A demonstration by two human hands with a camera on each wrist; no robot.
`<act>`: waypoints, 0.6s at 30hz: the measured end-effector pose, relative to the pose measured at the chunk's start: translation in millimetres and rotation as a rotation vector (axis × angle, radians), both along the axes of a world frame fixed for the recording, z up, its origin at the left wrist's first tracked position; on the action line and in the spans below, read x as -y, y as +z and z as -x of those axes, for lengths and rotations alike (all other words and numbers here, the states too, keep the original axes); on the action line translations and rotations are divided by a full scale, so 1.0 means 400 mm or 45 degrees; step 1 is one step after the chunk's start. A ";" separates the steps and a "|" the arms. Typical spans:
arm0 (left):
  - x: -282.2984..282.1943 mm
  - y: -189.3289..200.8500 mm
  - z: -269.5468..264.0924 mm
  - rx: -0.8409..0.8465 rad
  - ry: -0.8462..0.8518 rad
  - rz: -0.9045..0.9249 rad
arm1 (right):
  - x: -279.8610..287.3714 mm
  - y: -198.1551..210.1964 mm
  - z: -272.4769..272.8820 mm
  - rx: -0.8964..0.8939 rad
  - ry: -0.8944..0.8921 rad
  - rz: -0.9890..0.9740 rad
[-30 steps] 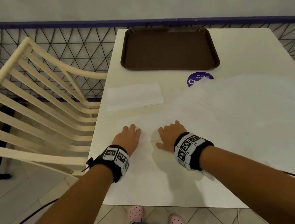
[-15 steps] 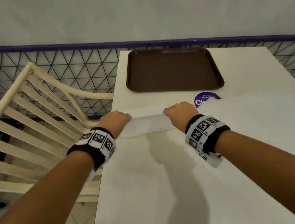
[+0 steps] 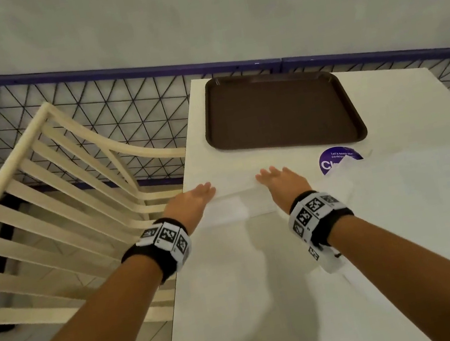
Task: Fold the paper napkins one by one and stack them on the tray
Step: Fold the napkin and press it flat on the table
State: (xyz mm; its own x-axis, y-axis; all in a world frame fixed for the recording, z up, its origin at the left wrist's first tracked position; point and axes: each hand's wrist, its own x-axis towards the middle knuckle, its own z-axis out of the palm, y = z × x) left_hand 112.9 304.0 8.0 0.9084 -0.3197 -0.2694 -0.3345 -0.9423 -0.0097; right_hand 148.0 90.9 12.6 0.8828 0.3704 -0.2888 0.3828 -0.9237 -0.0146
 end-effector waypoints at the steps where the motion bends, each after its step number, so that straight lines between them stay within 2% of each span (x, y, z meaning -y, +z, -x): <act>1: 0.002 -0.017 0.008 -0.050 -0.002 0.012 | 0.002 -0.023 0.008 -0.032 0.006 0.001; 5: 0.006 -0.064 0.026 -0.144 -0.004 0.010 | 0.006 -0.076 0.038 -0.159 -0.008 -0.010; 14: 0.018 -0.095 0.037 -0.242 0.040 -0.016 | 0.004 -0.084 0.064 -0.249 -0.013 0.006; 18: 0.058 -0.061 0.038 -0.103 0.018 -0.142 | 0.072 -0.064 0.101 -0.215 -0.137 -0.061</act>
State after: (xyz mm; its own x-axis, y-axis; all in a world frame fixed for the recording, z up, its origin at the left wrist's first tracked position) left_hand 97.9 280.9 -16.4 0.8864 -0.2710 -0.3753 -0.3251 -0.9416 -0.0877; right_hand 107.7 62.3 -13.0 0.8585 0.2934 -0.4207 0.2703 -0.9559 -0.1150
